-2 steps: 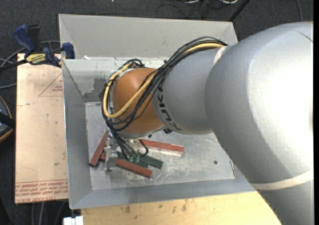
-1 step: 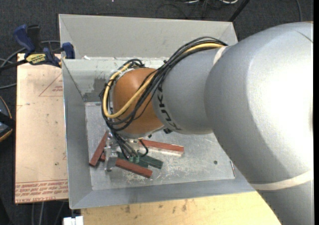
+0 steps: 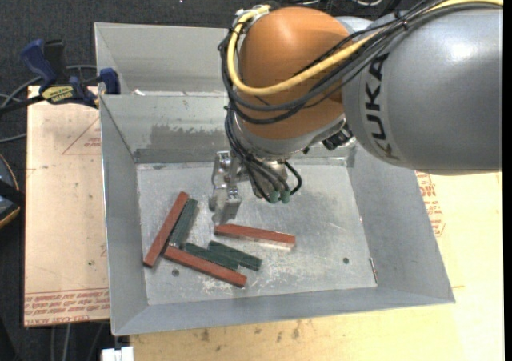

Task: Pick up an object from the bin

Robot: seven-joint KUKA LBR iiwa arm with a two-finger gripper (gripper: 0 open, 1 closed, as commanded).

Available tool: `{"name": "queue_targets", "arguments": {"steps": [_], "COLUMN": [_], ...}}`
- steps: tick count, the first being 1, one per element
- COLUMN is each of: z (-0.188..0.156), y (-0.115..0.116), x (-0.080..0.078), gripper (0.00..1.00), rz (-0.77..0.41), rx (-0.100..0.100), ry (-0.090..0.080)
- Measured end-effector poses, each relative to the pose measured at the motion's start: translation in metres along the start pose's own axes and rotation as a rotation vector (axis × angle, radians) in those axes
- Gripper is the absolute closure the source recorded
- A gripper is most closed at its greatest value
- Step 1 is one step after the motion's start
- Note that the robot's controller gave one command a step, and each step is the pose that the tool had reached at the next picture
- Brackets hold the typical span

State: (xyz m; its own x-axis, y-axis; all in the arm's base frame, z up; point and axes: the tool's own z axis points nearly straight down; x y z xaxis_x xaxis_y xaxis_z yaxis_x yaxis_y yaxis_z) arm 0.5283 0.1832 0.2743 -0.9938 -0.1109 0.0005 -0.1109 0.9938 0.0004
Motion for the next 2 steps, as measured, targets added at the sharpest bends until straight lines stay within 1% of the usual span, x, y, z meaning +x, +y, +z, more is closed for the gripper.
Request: {"name": "queue_targets", "arguments": {"steps": [1,2], "z": [-0.036,0.011], "y": [-0.006,-0.003], "x": [-0.003,-0.001], "gripper": [1.0,1.0], "rz": [-0.011,0.029], "rx": [-0.001,-0.002], "ry": [-0.011,-0.01]}}
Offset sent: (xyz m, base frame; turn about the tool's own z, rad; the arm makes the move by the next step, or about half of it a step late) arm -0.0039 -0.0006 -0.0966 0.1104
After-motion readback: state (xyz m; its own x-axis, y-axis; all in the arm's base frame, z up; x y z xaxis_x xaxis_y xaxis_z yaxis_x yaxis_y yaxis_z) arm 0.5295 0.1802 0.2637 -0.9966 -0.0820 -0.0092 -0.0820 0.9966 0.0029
